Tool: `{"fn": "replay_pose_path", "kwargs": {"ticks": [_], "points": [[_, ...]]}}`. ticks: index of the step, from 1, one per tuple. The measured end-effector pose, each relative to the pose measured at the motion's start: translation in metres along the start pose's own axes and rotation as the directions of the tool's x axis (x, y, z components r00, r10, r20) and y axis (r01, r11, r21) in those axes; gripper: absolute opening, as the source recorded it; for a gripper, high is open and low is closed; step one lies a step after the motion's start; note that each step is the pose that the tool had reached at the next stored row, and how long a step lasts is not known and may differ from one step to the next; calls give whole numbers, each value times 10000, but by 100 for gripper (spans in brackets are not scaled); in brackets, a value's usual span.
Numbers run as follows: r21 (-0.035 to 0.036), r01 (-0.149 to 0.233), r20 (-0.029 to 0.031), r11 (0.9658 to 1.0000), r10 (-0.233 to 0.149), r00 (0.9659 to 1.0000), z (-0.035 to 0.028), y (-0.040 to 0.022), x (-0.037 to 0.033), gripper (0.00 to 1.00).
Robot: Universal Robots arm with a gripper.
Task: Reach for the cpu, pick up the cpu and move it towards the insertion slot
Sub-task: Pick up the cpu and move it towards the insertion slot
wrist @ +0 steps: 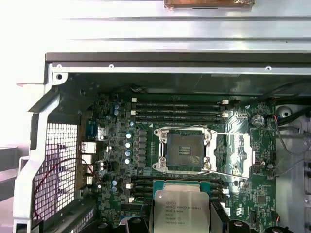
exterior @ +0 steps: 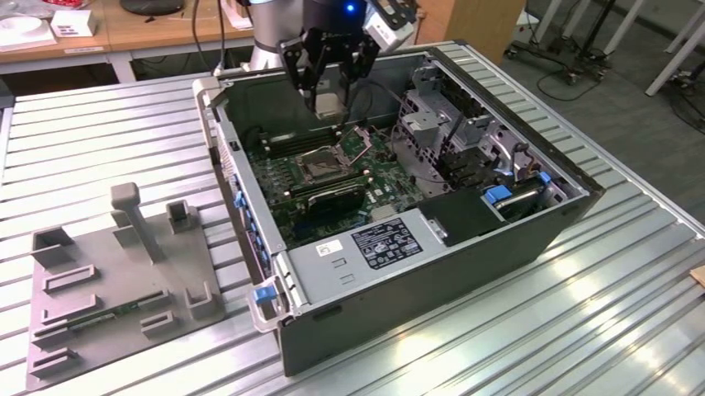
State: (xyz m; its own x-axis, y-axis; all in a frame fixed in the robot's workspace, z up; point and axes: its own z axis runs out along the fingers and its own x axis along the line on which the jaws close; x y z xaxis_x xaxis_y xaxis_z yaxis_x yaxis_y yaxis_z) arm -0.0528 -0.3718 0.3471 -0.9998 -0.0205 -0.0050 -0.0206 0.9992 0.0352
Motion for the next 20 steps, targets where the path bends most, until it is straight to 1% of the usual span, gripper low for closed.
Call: {"fn": "replay_pose_path", "kwargs": {"ticks": [4,7,20], "points": [[0,1,1,10000,-1,10000,9,44,-1,54],[0,0,0,10000,0,10000,12,63,-1,54],[0,0,0,10000,0,10000,21,68,-1,54]]}}
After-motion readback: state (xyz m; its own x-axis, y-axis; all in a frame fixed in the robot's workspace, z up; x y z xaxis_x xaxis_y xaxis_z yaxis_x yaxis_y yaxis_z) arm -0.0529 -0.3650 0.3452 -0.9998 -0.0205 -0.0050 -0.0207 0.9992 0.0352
